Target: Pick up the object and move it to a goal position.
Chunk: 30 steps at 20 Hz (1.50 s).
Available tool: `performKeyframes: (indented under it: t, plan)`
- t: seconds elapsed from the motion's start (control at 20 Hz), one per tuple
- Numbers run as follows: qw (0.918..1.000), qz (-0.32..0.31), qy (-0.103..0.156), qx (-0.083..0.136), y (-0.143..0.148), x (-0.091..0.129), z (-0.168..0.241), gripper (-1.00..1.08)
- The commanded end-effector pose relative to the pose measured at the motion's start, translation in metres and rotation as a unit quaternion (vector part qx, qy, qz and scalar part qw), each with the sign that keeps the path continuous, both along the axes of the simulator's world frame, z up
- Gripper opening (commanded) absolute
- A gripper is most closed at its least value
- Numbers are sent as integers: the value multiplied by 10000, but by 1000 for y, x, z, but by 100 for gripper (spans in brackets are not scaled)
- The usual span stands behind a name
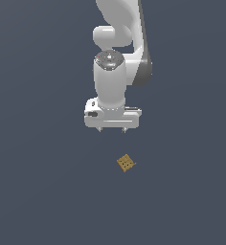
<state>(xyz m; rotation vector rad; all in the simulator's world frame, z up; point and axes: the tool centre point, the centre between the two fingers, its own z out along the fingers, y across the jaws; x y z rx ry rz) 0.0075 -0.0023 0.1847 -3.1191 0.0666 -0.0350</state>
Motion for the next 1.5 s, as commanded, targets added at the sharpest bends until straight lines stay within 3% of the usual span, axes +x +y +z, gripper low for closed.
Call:
performKeyframes:
  t: [0.0,0.7,1.45]
  plan:
    - [10000,0,0,0,0,0,0,100]
    - [9992,388,-8,-57,17,-1,-6,100]
    - [9981,-611,42,-7,26,17,-26,100]
